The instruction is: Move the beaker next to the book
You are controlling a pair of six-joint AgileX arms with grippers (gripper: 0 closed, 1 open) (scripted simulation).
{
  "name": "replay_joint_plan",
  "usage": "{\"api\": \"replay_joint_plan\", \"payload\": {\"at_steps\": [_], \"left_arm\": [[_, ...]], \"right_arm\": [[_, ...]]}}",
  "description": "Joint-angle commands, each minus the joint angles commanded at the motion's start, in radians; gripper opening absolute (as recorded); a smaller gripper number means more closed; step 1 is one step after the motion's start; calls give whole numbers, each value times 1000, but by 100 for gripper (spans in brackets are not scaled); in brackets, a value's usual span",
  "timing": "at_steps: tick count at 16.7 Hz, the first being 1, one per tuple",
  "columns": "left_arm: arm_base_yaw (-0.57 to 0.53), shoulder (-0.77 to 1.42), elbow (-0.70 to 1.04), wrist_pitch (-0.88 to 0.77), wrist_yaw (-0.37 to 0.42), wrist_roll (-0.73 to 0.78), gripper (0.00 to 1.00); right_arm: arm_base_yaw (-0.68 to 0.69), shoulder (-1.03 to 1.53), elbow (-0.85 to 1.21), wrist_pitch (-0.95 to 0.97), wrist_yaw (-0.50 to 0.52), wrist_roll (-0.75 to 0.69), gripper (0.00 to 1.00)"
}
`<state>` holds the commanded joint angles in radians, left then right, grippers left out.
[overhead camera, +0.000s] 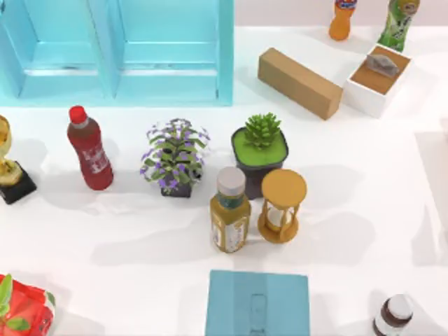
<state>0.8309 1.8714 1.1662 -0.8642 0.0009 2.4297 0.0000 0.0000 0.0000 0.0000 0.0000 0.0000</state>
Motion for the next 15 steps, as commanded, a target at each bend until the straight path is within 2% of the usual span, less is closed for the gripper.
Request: {"api": "replay_joint_plan", "payload": {"at_steps": [8, 15], "left_arm": [[-1, -65, 115, -184, 0, -3, 0], [-12, -74, 121, -187, 9, -30, 0]], "right_arm": [[0, 0, 0, 0, 0, 0, 100], [0, 0, 0, 0, 0, 0, 100]]}}
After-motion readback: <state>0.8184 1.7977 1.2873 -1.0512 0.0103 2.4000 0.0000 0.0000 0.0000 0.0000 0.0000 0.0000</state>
